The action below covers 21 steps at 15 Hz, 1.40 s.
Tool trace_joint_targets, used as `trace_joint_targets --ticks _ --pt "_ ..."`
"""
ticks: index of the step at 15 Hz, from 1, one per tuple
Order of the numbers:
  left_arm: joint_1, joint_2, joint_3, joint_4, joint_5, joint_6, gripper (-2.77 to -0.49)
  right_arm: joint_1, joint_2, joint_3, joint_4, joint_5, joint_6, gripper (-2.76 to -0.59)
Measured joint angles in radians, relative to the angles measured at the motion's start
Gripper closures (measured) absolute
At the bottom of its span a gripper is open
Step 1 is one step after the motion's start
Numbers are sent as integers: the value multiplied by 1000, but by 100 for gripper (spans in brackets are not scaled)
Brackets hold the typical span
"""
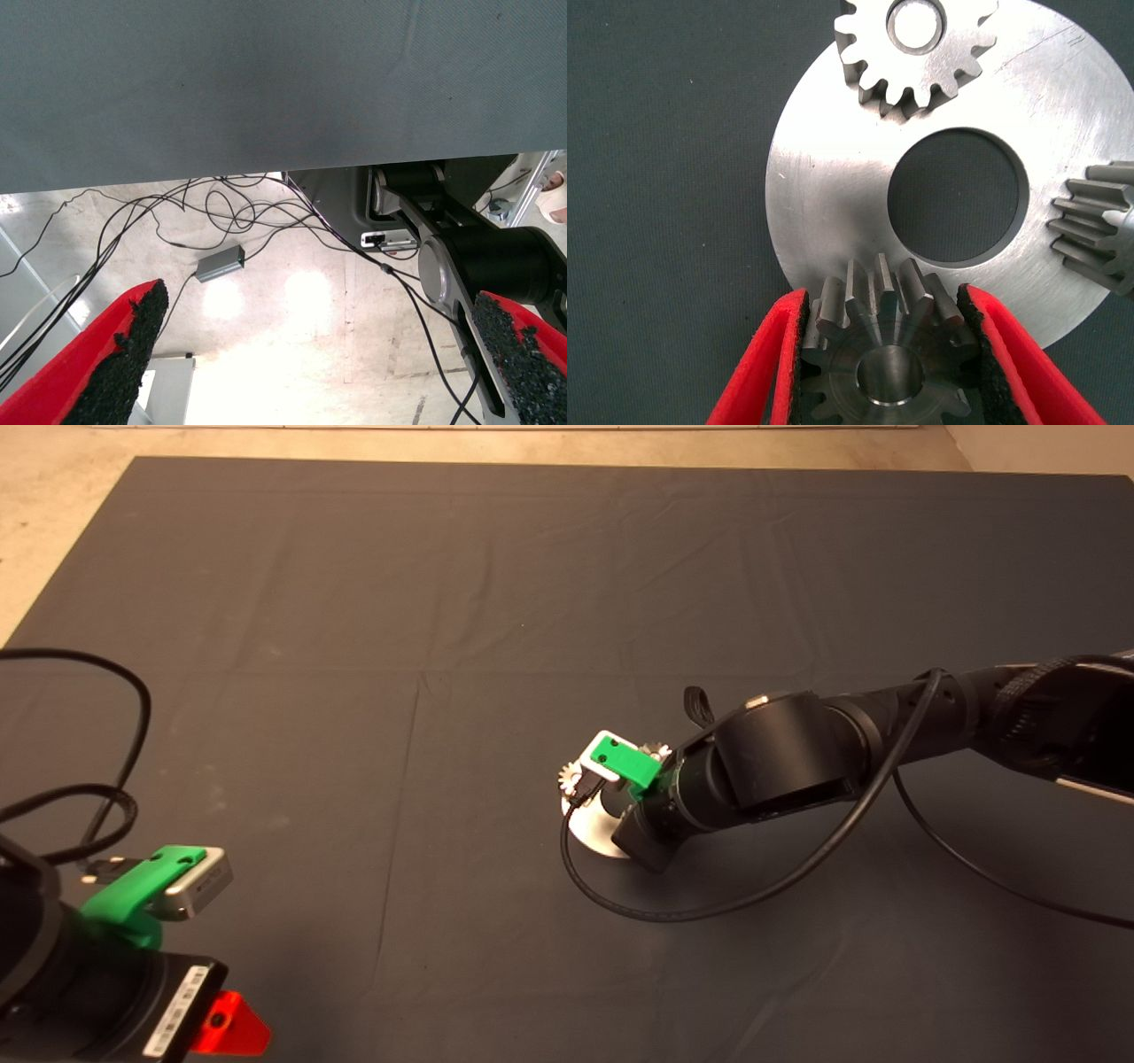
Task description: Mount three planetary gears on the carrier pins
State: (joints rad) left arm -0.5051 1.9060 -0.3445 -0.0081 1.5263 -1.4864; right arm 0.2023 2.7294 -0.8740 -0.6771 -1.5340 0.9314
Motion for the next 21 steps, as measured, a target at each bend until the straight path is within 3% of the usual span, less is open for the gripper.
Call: trace_joint_targets --ticks 12,21 --pt "0 0 0 0 0 0 -248 0 -1 0 -12 0 -14 -100" --pt "0 0 0 -1 0 0 -248 0 -16 1 9 9 -15 -100"
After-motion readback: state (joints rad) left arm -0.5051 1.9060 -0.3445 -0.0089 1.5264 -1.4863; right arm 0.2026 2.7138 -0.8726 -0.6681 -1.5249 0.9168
